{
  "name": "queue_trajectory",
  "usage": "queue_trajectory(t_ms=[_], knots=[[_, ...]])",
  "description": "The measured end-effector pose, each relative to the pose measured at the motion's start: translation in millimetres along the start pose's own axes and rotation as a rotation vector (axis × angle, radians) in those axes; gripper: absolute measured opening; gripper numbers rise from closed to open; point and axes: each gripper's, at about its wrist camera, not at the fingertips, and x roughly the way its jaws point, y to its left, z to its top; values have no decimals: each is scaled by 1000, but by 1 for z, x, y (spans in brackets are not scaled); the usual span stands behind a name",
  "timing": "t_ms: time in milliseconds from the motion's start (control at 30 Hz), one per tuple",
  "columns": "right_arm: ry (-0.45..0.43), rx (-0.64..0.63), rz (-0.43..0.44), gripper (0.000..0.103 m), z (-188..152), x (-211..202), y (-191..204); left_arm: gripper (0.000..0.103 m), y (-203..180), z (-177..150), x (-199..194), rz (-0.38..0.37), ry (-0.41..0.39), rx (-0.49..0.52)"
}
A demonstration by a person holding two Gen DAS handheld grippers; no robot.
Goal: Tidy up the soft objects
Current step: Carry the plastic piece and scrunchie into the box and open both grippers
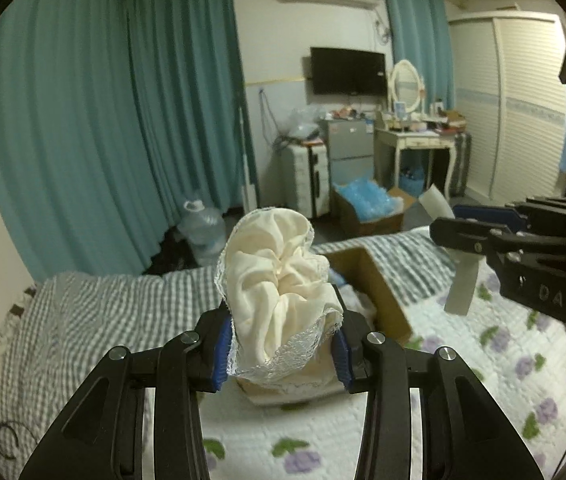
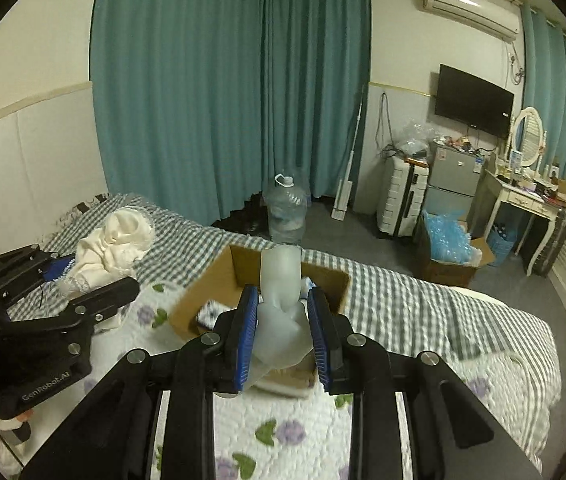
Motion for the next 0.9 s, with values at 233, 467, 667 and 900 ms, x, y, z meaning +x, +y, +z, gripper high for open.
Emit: queue_trajectory(t_ms=[233, 467, 667, 900], knots=[[44, 22, 49, 25, 21, 81, -11, 40, 16, 8, 90, -14, 62, -28], [143, 94, 79, 25, 5, 186, -36, 40, 9, -15, 164, -16, 121, 19], [200, 102, 83, 26, -18, 247, -44, 43, 6, -32, 188, -39, 158, 74], [194, 117, 89, 41, -30, 257, -51, 77, 8, -24, 176, -7, 134, 37]])
